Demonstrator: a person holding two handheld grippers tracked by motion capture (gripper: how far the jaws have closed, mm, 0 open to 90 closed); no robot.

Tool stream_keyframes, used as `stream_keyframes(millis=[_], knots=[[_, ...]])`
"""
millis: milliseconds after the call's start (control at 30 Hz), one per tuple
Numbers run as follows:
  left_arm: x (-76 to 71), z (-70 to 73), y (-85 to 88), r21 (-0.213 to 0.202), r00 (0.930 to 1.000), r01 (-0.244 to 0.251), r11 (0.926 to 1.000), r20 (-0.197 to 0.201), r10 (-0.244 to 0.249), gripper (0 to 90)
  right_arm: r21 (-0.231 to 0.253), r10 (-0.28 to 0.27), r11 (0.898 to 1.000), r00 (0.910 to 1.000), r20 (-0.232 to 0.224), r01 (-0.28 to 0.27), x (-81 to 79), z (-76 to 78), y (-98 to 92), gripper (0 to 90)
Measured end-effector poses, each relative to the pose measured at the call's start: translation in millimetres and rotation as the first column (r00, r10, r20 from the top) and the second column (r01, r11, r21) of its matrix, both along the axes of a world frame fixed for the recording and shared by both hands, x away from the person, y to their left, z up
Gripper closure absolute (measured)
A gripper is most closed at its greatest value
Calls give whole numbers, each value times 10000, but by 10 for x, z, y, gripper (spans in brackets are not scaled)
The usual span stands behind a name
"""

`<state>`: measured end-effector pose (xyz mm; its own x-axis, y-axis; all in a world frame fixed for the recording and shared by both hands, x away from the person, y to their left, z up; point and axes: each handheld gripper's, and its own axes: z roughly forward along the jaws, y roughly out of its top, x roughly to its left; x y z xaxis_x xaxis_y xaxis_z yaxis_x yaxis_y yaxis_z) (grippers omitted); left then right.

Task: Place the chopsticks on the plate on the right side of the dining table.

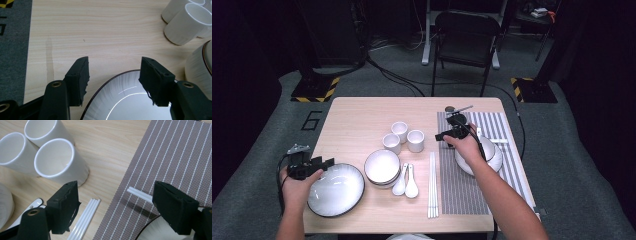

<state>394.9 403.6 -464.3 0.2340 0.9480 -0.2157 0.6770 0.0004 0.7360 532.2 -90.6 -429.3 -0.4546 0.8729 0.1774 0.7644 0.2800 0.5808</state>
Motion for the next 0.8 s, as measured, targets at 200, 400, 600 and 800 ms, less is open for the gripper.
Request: stream_keyframes(millis=[200,400,600,800], knots=[[9,-6,4,47,10000,6,10000,33,-6,411,159,172,9997,9996,214,-175,-43,17,33,207],[19,-16,-14,151,10000,-91,9998,28,91,432,528,525,9971,9978,397,-546,-137,50,69,181],[13,1,-20,80,10000,-54,10000,16,54,441,630,885,9937,9940,643,-925,-226,44,73,143],[15,5,-20,49,9998,-174,9998,121,173,446,791,1013,9910,9912,847,-1080,-289,20,78,147]])
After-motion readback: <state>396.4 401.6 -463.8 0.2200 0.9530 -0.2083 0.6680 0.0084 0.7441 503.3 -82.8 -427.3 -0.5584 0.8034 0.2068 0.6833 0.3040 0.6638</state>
